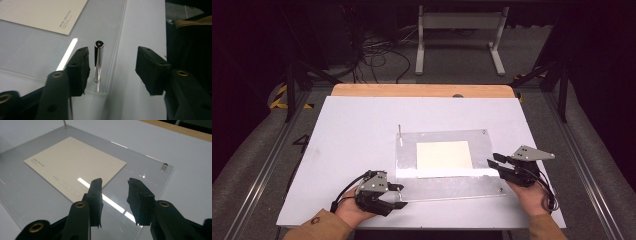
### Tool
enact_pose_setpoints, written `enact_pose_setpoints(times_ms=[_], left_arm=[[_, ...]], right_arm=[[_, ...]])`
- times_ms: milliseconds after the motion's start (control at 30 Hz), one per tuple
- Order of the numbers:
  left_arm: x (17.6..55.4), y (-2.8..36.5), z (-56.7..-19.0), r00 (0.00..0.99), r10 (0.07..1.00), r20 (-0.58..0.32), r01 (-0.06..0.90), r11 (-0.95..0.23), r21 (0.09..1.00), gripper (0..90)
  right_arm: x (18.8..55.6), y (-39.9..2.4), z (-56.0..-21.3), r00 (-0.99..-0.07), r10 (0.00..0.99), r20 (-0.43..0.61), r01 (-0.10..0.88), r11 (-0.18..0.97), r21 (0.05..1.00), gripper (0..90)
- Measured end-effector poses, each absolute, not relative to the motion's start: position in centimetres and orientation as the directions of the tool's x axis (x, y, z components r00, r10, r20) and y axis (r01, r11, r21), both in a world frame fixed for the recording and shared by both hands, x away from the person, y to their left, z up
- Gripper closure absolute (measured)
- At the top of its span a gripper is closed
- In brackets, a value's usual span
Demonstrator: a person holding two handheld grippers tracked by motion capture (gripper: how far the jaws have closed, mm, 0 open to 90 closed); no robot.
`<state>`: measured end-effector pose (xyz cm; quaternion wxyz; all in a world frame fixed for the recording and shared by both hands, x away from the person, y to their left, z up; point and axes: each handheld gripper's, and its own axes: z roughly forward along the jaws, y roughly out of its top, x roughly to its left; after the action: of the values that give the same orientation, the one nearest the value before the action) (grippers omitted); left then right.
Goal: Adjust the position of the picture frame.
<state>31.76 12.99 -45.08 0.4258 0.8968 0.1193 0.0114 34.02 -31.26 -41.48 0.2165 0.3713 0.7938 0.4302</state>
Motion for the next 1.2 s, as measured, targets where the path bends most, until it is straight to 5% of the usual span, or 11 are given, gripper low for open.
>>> enact_pose_setpoints(times_ms=[233, 533, 833, 1000, 1200], left_arm=[[32.5, 13.4, -45.3, 0.964, 0.261, -0.048, 0.202, -0.606, 0.769, 84.0], [32.7, 15.1, -44.6, 0.941, 0.333, -0.057, 0.253, -0.581, 0.774, 85.1], [32.9, 17.5, -44.3, 0.910, 0.405, -0.087, 0.308, -0.522, 0.796, 85.0], [32.4, 17.9, -44.1, 0.907, 0.412, -0.080, 0.307, -0.521, 0.797, 85.0], [32.3, 17.9, -44.4, 0.897, 0.441, -0.033, 0.298, -0.548, 0.782, 85.0]], right_arm=[[34.5, -31.9, -42.4, -0.609, 0.793, -0.023, 0.437, 0.359, 0.825, 63.4], [35.3, -31.8, -41.7, -0.616, 0.788, -0.016, 0.420, 0.345, 0.839, 63.6], [40.1, -31.0, -41.5, -0.628, 0.778, -0.009, 0.478, 0.395, 0.785, 64.2], [43.1, -30.3, -41.1, -0.630, 0.776, -0.027, 0.502, 0.433, 0.748, 89.5], [47.5, -28.7, -41.8, -0.606, 0.795, -0.031, 0.557, 0.452, 0.696, 89.7]])
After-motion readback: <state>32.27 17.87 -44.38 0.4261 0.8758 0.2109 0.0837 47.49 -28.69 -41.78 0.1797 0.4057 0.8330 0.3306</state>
